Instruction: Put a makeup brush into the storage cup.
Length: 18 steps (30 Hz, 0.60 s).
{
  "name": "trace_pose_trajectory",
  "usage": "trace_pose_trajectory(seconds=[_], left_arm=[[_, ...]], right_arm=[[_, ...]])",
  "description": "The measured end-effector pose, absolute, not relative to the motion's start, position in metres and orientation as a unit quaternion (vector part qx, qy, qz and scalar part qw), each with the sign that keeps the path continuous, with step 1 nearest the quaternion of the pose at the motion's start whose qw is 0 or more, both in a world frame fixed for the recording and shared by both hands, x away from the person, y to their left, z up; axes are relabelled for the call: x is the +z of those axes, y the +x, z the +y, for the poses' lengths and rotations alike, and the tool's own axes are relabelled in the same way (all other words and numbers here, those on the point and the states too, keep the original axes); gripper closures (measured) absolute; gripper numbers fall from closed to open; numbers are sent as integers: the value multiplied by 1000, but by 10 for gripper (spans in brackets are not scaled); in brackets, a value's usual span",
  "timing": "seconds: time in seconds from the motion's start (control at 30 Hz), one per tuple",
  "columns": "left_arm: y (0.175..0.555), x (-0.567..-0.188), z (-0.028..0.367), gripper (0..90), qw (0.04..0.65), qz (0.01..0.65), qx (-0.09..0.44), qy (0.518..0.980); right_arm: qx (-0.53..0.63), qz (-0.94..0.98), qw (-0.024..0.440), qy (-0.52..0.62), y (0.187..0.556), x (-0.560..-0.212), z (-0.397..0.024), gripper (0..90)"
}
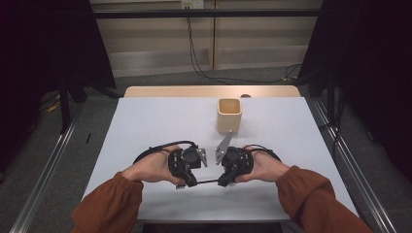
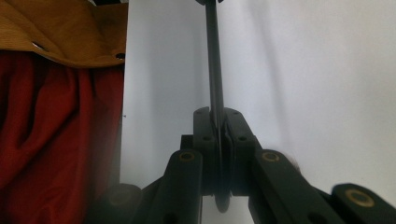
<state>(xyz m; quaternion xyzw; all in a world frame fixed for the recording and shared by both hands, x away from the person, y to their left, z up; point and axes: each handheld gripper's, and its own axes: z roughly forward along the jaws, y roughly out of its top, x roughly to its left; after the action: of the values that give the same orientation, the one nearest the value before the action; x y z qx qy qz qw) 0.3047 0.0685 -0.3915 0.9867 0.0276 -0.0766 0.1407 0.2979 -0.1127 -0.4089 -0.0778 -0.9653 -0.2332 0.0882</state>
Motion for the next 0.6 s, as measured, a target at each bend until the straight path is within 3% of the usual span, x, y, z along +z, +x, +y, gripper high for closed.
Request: trace_pose_trajectory(seconds=[0.33,0.47,0.57,0.6], left_arm=[[309,-389,71,763,182,42,-75,980],[310,-390,74,661,197,48,-63,977],[311,-391,78,516,217,60,-61,972],[311,-392,79,516,224,70,-59,970]], right_arm=[[-245,-963,77,-79,298,-408,-118,858],[-244,-962,82,-87,298,-409,-120,858],[-244,-962,81,-92,298,-411,-122,858],[-244,-962,81,-92,298,-411,-122,858]])
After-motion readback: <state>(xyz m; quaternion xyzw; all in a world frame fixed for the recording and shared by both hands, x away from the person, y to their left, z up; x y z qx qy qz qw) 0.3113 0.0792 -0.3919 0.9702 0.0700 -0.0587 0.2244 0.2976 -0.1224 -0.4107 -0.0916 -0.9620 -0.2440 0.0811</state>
